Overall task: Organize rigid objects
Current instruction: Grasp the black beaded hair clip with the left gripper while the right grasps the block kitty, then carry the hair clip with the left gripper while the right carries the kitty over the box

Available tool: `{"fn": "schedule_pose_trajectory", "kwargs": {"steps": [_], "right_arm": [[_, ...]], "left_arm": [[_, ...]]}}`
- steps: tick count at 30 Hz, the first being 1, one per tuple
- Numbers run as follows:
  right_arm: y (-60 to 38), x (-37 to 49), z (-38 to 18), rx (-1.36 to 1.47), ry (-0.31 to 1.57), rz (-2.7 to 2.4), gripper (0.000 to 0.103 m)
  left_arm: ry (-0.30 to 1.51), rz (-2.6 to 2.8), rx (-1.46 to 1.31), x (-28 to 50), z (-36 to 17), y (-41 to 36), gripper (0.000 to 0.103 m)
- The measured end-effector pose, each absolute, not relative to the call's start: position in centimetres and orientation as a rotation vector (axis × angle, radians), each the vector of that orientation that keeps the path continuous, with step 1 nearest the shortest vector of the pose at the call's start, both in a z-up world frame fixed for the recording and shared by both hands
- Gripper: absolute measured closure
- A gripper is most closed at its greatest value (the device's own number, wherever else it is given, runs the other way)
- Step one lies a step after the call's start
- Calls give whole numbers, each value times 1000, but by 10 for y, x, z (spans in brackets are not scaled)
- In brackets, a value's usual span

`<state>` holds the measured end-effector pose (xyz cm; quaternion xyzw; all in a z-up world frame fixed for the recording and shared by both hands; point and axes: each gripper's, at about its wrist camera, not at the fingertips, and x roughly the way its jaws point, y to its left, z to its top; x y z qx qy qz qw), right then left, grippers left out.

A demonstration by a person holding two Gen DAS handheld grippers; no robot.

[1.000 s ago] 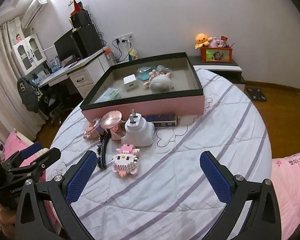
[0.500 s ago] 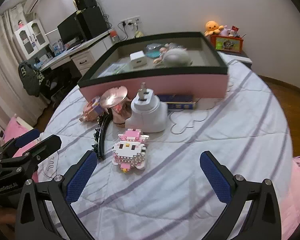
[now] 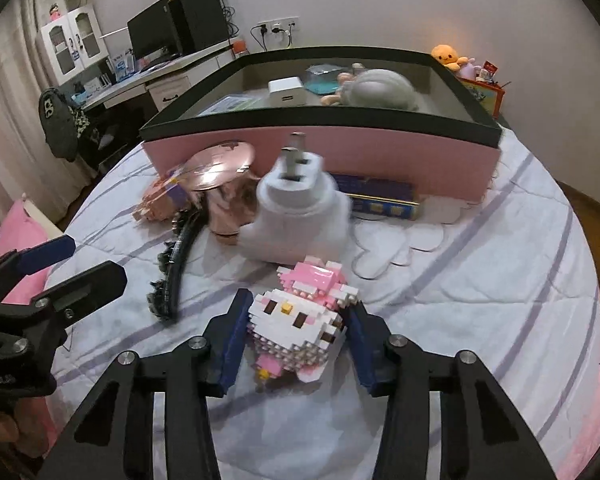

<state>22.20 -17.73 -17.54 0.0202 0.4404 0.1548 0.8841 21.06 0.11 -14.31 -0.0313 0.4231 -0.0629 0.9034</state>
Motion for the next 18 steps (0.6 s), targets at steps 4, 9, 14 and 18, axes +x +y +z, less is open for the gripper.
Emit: {"fn": "schedule_pose_trajectory", "kwargs": {"steps": [4,9,14,18], "right_arm": [[-188,220,-175,62,913,310,58],[-197,225,-173,79,913,308,58],[-203,229,-173,92,915,313,58],[-204,230,-171,103,917,321,58]], "left_arm": [[894,-157,-52,217,-150,-14,0],[939,-163,-12,230,-164,-33,12],[928,-155,22,233,-165,-39,58],[934,-190,-1,232,-164,-29,79]]}}
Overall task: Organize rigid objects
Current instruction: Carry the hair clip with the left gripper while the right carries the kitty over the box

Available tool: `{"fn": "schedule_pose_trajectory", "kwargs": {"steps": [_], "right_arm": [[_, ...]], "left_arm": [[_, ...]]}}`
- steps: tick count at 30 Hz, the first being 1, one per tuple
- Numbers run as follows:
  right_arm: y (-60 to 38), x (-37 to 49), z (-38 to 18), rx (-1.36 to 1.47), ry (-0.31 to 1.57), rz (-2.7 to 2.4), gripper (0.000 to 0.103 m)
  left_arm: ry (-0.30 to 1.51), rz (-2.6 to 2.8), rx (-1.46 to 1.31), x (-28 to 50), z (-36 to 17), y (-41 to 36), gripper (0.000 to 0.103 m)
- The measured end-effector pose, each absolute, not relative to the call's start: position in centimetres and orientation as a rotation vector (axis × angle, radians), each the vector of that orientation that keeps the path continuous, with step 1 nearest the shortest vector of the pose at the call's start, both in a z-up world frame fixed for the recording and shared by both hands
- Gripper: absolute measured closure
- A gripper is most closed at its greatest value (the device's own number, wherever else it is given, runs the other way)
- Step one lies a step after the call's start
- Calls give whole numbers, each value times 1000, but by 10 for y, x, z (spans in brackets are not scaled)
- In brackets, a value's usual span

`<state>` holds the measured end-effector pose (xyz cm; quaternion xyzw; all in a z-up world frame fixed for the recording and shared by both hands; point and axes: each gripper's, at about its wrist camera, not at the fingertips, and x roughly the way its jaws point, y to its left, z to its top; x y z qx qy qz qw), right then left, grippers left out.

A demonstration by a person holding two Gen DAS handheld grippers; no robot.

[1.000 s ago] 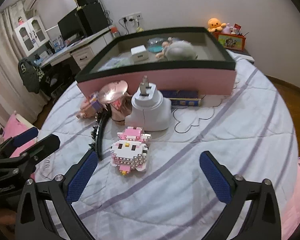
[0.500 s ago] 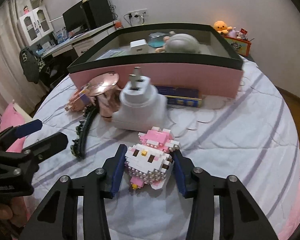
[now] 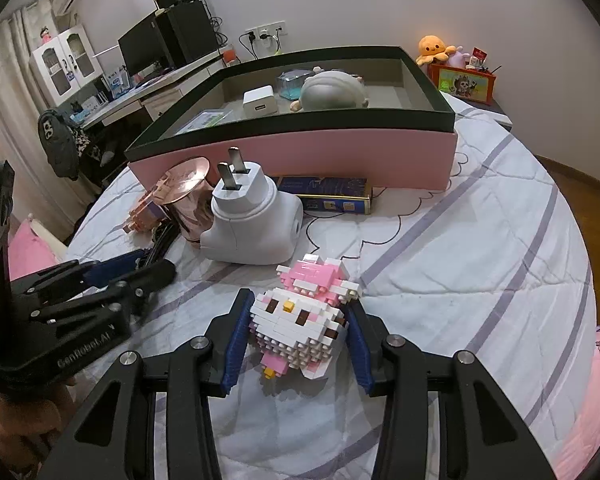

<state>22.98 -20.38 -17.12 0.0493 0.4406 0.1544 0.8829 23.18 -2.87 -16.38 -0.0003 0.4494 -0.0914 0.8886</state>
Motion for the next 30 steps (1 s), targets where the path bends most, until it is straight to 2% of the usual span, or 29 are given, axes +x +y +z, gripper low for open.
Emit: {"fn": "schedule_pose_trajectory", "kwargs": {"steps": [4,19,30], "right_arm": [[-203,230,-170,115,919,338,58],[-199,220,-147,121,874,364,58],[-204,250,-90,84,751,365,58]], "left_arm": [[931,-213,-19,223,-162,-17,86],[868,-248,-29,202,-136,-9,86],[745,-238,-34,237,-86,5,86]]}}
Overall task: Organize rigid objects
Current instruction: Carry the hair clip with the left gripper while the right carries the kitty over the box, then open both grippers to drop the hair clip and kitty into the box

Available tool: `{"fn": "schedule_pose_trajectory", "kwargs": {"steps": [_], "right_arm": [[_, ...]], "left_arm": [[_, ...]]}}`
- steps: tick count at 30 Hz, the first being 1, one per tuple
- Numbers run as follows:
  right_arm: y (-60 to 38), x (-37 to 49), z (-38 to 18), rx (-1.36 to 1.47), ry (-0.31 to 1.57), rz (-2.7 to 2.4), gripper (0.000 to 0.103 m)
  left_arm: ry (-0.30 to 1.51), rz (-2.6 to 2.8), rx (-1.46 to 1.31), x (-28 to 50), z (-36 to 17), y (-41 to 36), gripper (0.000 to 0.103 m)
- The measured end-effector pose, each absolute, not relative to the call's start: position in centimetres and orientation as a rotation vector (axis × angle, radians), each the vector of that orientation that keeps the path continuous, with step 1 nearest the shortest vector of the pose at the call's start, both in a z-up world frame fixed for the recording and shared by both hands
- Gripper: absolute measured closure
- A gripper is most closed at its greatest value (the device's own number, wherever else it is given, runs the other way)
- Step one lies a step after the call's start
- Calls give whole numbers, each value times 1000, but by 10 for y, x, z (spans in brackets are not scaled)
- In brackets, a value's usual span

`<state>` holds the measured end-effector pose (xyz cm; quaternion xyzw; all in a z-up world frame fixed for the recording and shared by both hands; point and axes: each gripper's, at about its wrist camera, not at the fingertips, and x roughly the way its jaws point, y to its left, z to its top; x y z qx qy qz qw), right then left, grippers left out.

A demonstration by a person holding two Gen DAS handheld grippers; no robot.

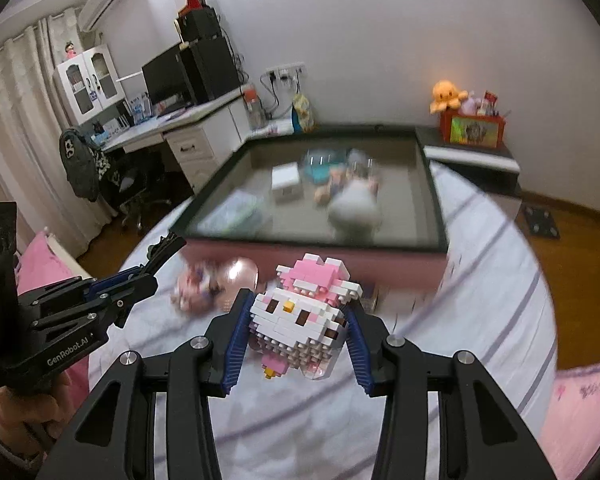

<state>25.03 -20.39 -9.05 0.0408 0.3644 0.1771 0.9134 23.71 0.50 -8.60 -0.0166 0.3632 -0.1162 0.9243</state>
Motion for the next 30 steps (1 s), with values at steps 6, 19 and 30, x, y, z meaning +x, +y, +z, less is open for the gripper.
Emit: {"fn": "schedule_pose_trajectory", "kwargs": {"steps": [6,19,30], "right_arm": [[-212,289,-62,59,689,333,58],[-223,374,-89,71,774,283,58],[-238,390,-112,110,841,249,57]], "left_arm": [[679,-245,-34,279,-59,8,86],[730,-310,-49,360,-72,-23,85],[802,-316,-18,374,-94,-44,62]]}}
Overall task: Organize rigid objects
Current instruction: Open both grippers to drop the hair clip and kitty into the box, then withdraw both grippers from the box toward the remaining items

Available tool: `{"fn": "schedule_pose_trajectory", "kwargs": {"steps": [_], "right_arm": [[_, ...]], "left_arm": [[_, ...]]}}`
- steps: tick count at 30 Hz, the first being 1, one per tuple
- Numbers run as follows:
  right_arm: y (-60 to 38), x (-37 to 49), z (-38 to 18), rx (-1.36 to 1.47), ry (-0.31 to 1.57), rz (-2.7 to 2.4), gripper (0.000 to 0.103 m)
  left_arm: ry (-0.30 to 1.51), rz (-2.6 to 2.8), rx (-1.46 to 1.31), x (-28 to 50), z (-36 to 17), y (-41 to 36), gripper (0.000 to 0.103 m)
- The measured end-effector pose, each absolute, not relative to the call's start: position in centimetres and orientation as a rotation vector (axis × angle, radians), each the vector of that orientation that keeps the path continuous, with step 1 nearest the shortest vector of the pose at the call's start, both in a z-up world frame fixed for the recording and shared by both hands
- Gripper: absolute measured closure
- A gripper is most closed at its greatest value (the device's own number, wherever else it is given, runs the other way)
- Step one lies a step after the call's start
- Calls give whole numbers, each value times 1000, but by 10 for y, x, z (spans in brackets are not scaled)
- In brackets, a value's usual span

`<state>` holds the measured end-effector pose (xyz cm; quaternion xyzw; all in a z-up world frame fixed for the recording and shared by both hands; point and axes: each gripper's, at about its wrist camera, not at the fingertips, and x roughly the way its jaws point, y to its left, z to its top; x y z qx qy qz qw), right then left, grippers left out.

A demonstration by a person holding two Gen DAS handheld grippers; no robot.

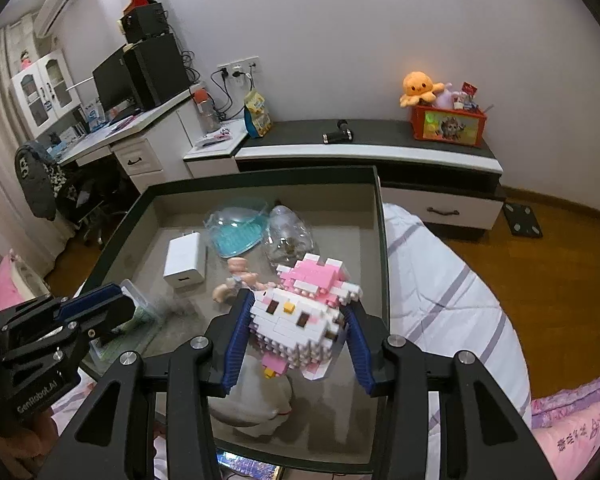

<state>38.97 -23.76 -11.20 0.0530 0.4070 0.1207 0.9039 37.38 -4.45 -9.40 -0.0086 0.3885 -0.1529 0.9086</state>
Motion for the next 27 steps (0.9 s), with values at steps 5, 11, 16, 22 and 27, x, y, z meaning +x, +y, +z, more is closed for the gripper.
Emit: {"fn": "schedule_pose_trajectory", "kwargs": {"steps": [5,11,16,22,27], "right_arm": [[-238,381,-109,135,821,260,16],[-235,362,-103,145,794,223,0],[-233,340,-97,175,767,223,0],[-227,311,-88,177,742,237,0],[-218,287,-83,169,728,253,0]], "left_arm": [[748,-251,-17,359,-84,-31,13],[711,-207,-21,337,-76,-15,0],[711,-190,-33,318,-73,-5,0],[693,-177,-34,293,-67,1,0],[683,-163,-27,272,-65,5,0]]}}
